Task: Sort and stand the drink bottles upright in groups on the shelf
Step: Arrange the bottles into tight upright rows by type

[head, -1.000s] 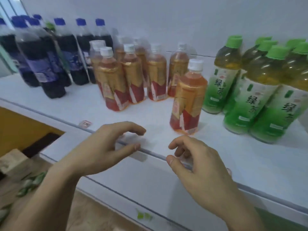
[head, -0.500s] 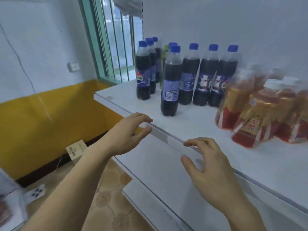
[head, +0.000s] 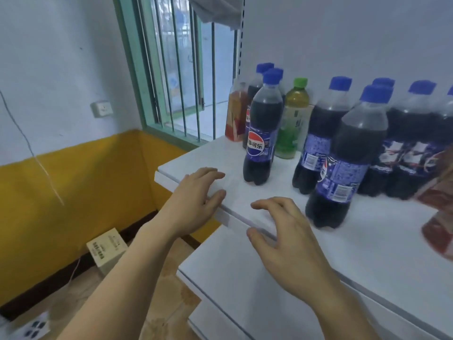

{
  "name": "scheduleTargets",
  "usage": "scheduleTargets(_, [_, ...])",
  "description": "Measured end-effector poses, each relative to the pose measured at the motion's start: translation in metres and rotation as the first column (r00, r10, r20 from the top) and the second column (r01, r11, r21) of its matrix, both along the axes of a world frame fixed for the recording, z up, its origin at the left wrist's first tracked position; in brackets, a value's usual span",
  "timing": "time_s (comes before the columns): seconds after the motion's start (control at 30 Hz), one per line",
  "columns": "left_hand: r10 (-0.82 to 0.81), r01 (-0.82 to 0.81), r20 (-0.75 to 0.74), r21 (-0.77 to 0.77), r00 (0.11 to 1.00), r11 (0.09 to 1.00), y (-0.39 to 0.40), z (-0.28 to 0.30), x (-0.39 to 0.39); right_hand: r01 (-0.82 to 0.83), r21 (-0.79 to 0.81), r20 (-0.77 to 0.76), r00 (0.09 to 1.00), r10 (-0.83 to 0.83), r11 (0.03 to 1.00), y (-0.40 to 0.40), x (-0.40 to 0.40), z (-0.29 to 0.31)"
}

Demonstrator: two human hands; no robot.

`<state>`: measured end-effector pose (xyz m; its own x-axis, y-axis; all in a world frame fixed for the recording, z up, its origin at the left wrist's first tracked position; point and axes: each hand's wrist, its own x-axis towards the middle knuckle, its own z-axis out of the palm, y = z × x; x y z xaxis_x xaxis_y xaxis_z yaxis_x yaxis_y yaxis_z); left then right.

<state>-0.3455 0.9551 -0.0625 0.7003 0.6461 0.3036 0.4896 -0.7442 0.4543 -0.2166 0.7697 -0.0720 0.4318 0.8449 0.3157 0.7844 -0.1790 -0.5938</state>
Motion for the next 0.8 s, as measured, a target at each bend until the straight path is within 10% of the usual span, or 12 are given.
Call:
scheduleTargets(0.53, [-0.392, 0.392, -0.026, 0.017, 0.920, 0.920, 0.149, 0.058, 0.105, 0.241, 0.466, 0.032, 0.957, -0.289, 0.851, 0.103, -0.002, 0.121])
scheduleTargets(0.8, [-0.545, 0.551, 0.139, -0.001, 0.827, 0.835, 0.170, 0.048, 0.140, 0.407, 0.308, 0.203, 0.855, -0.477, 0.860, 0.151, 0.055, 0.256])
